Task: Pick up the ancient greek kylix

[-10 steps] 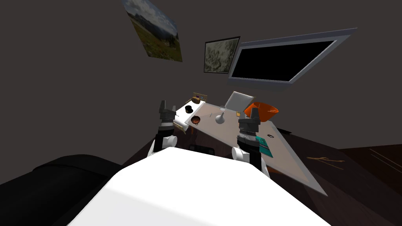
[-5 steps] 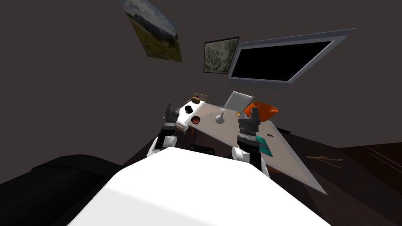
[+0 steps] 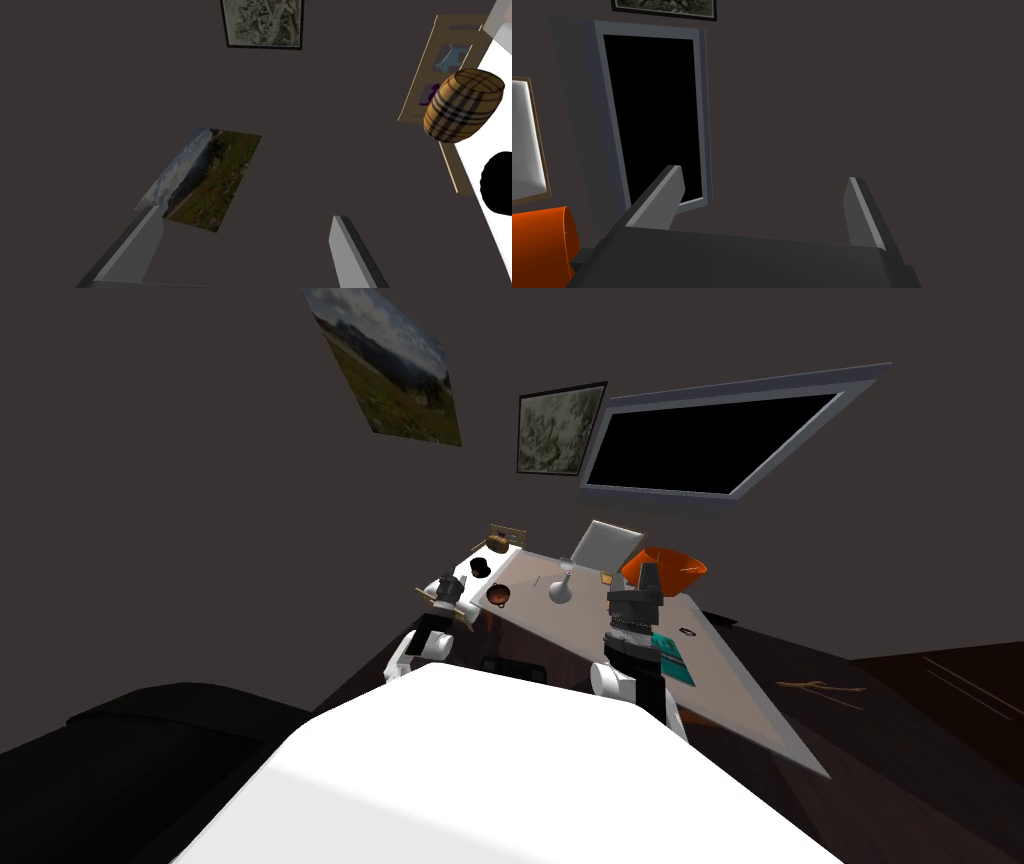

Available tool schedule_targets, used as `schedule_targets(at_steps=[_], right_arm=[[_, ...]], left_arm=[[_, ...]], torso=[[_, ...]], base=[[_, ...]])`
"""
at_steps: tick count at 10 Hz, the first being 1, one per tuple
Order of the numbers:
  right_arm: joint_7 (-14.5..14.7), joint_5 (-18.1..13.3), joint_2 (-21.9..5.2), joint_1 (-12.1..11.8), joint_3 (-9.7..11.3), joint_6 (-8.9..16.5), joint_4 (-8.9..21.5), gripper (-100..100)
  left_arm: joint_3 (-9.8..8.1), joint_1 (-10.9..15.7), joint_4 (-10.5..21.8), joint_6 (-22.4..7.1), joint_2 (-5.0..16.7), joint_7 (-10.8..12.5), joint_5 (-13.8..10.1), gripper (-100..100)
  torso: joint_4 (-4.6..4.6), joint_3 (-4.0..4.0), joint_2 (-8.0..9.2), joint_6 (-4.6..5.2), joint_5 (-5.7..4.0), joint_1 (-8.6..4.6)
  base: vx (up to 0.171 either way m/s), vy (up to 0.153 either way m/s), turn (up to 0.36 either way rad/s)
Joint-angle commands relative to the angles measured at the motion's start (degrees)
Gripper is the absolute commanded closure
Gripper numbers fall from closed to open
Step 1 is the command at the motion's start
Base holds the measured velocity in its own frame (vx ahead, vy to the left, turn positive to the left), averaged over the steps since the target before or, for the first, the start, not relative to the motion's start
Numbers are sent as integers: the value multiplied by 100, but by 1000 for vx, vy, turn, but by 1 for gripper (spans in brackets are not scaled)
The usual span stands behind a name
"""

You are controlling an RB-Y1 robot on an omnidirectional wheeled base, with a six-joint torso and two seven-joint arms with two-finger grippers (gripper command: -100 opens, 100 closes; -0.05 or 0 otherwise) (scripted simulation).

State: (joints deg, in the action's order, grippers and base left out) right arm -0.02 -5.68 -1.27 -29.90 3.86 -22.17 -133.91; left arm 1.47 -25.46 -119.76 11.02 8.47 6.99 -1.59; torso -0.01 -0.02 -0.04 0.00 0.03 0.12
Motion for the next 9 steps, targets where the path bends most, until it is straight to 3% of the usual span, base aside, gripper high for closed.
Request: schedule_targets(at_steps=[1,2,5,8,9], right_arm=[[0,0,0,0,0,0,0,0],[0,0,0,0,0,0,0,0],[0,0,0,0,0,0,0,0],[0,0,0,0,0,0,0,0],[0,0,0,0,0,0,0,0]], left_arm=[[60,178,286,-286,53,-82,33,-100],[60,178,346,-315,53,-82,33,-100],[128,475,963,-817,135,-188,65,-100],[147,580,1293,-982,146,-221,77,-100],[163,687,1544,-1143,150,-253,90,-100]], torso=[[0,0,0,0,0,0],[0,0,0,1,0,1],[0,-1,-2,0,-1,-5],[0,0,-1,0,-1,-6],[0,0,0,0,-2,-8]], base=[[3,33,-33],[3,20,-18],[8,18,-36],[6,13,-21],[8,12,-36]])
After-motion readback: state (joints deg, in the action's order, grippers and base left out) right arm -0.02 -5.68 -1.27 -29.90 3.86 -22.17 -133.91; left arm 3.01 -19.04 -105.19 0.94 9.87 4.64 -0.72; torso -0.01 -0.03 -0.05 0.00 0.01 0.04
